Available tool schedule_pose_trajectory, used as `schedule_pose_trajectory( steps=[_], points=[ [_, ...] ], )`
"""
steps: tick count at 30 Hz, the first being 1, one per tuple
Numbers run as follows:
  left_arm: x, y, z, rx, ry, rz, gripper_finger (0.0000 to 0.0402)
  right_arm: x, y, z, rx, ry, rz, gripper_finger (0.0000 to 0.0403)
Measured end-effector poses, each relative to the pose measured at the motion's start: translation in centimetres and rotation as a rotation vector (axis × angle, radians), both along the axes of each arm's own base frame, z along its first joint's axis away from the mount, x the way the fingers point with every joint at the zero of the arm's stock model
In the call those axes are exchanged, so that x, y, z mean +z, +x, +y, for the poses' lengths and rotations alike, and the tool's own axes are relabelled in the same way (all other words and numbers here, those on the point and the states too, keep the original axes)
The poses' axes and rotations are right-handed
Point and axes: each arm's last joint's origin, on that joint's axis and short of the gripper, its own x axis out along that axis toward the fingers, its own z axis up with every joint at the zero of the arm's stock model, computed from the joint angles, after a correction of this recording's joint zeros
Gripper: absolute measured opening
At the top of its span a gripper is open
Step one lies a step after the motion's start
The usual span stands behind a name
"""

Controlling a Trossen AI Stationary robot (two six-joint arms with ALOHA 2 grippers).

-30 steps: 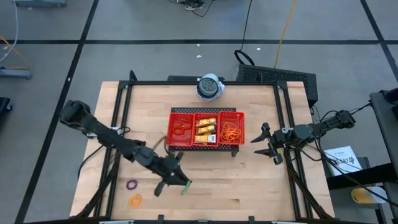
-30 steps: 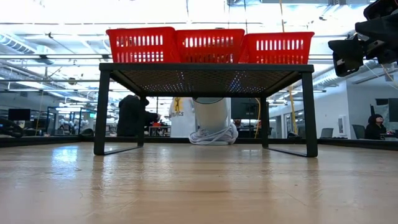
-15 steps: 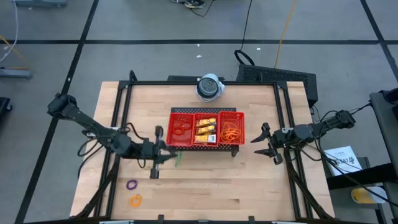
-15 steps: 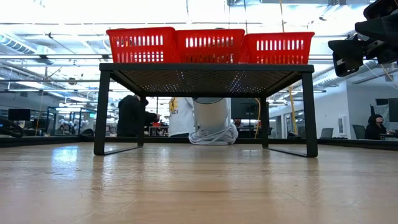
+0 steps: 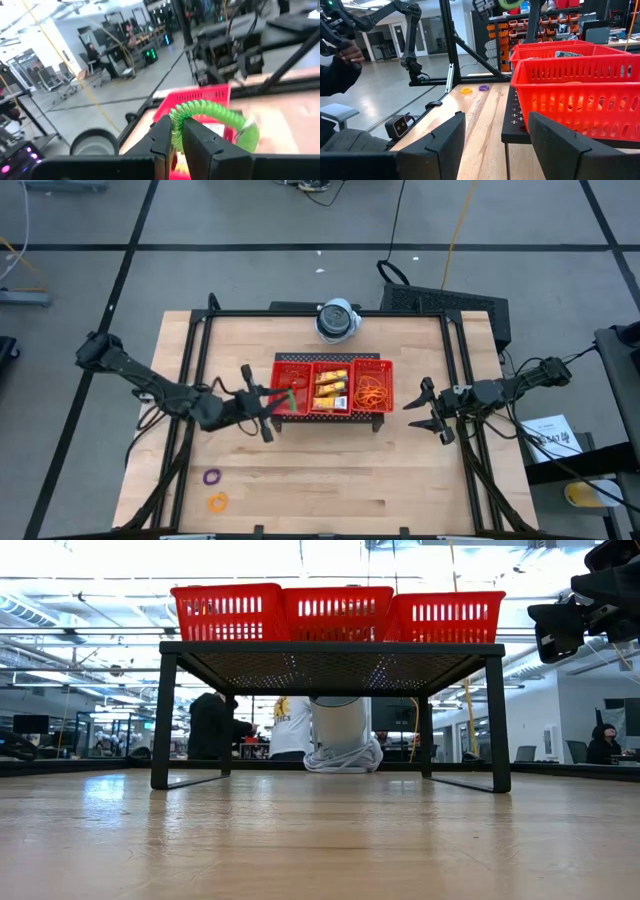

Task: Pick & Place Office Desk Supplies
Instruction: Put the green spring keychain into the left red bin

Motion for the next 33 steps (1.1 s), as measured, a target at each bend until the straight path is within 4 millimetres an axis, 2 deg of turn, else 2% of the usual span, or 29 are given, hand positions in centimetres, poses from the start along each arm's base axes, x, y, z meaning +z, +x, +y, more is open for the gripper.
schedule_pose_trajectory(
  steps=[11,18,33],
  points=[
    [-1.6,0.4,1.9,0.088,-0.028,0.128,0.0042,0.0,0.0,0.0,0.0,0.0,0.0,0.0206],
    [-2.5,0.5,3.1,0.157,-0.112,0.166,0.0042,0.0,0.0,0.0,0.0,0.0,0.0,0.0206],
    [-2.5,0.6,3.4,0.169,-0.163,0.143,0.0042,0.0,0.0,0.0,0.0,0.0,0.0,0.0206]
  ],
)
